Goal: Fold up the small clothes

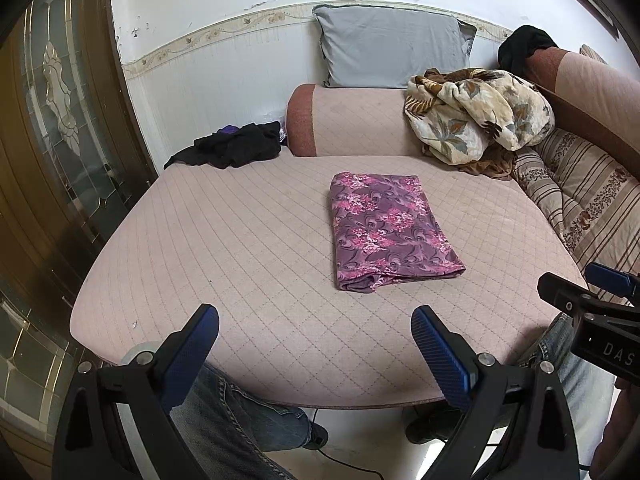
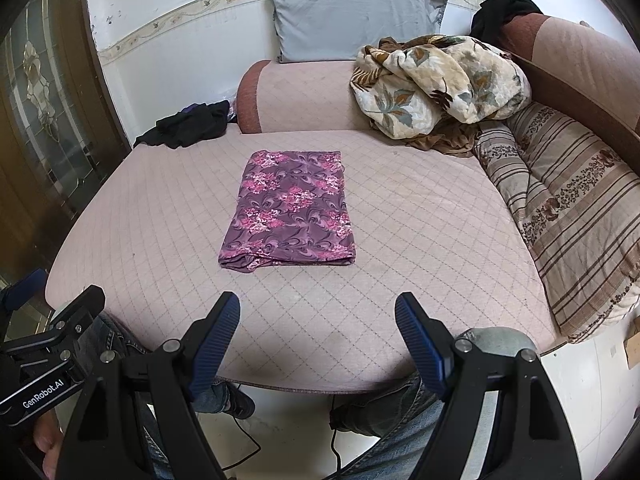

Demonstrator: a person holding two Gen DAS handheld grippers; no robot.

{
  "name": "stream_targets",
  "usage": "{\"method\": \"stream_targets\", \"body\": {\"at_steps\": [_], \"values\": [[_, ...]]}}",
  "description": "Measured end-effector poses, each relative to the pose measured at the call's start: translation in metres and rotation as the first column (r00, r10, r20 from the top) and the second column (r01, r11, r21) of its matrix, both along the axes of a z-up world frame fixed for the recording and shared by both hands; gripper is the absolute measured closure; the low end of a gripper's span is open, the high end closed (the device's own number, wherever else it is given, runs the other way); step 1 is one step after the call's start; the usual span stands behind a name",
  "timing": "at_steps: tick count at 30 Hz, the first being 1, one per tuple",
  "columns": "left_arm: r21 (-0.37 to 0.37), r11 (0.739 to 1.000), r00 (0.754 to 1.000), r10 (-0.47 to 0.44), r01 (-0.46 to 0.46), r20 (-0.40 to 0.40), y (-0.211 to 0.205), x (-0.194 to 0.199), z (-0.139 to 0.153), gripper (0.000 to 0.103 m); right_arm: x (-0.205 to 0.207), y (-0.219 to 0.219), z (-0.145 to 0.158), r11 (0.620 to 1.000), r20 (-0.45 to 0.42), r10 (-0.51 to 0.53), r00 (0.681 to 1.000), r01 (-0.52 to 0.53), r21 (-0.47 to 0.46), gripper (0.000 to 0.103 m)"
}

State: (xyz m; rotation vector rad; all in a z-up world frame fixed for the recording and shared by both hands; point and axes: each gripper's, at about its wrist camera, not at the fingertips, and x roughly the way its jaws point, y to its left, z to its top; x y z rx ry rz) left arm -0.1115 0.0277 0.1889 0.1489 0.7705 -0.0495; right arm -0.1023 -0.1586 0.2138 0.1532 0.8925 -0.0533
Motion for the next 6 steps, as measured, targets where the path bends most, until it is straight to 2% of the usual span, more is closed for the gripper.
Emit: {"method": "stream_targets", "body": {"at_steps": [4,6], "values": [[-0.017,0.999,0.999,-0.036,0.036,0.011,-0.0023,-0.0027,-0.0011,0.004,0.0002,0.0018,-0.0001,1.000,-0.003,0.001,1.000,-0.001,0.001,0.024],[-0.010,1.000,0.999,-0.026,0.026,0.020,-0.0023,-0.0022,-0.0011,0.004,0.0023,0.0019,-0.0010,1.000,-0.006,0.008,1.000,-0.008,0.003,0.024]]}}
